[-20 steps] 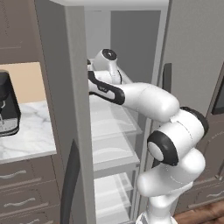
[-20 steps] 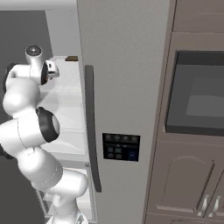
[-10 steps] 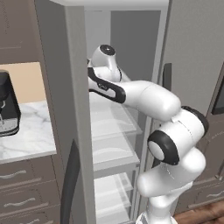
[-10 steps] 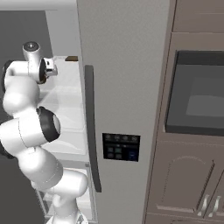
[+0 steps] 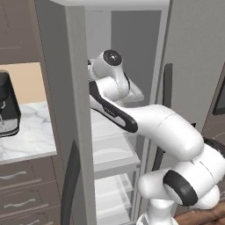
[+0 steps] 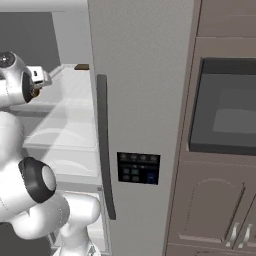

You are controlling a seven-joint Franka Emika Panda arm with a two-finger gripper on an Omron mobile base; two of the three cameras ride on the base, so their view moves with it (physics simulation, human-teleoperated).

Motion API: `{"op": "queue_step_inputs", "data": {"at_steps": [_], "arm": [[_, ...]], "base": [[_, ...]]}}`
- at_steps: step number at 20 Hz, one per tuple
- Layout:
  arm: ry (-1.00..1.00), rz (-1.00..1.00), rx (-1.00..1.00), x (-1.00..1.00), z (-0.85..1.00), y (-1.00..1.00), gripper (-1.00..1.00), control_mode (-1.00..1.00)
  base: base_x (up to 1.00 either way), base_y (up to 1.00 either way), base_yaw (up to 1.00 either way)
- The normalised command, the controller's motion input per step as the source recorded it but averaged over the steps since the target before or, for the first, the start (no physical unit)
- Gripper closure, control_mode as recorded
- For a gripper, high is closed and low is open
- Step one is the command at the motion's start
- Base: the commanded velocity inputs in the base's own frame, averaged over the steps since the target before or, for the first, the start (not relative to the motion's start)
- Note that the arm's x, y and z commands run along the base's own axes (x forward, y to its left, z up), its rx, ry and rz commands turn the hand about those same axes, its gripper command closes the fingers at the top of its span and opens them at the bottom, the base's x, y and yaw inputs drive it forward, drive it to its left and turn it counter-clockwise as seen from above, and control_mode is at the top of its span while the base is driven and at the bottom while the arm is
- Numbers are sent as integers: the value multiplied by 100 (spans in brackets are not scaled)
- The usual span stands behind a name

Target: Pick up the mango and kiwi from the fridge and place one fruit on each plate on the dining counter.

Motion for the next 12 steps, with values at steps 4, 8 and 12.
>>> {"op": "queue_step_inputs", "data": {"at_steps": [4, 8, 12], "arm": [[-3, 0, 0, -100, 56, -19, 100, -100], [-2, 0, 0, -100, 45, -33, 100, -100], [0, 0, 3, -100, 8, -49, 100, -100]], "base": [[0, 0, 0], [0, 0, 0], [0, 0, 0]]}}
